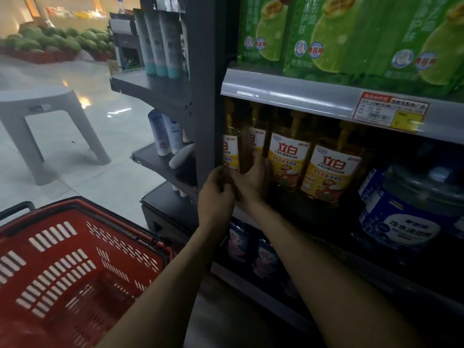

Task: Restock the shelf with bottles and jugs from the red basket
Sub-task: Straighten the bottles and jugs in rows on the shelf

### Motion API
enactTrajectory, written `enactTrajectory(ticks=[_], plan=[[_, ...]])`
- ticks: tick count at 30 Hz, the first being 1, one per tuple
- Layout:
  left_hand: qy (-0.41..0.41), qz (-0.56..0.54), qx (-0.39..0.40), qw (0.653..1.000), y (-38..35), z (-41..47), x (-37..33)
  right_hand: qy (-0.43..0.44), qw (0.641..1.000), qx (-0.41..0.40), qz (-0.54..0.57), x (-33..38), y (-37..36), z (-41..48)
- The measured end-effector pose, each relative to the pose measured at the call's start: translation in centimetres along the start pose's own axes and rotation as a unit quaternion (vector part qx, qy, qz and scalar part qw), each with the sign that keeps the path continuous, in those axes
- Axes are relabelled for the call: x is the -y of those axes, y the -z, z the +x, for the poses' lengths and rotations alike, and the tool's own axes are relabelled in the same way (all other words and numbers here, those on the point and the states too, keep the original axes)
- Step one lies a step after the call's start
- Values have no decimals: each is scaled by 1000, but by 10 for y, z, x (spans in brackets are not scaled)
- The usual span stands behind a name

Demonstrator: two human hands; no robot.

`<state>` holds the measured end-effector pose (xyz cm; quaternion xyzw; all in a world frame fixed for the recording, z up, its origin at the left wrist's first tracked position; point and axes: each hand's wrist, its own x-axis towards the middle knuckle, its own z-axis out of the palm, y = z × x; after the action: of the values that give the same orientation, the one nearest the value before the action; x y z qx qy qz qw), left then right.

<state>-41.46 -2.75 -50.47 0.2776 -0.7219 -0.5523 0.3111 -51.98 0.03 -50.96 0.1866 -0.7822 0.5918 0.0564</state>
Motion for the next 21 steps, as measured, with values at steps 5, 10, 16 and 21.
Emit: enactTrajectory(ticks=[5,10,16,21], plan=[[4,-34,6,999,-8,-2,-4,9,1000,27,13,-2,9,3],[-7,-38,32,999,-12,-1,-6,8,1000,8,27,-15,20,-1],[-2,-43,67,997,-16,-1,-7,20,1000,6,12,-22,32,0],[-16,-59,66,996,-19,-3,-9,15,1000,5,6,-21,33,0]])
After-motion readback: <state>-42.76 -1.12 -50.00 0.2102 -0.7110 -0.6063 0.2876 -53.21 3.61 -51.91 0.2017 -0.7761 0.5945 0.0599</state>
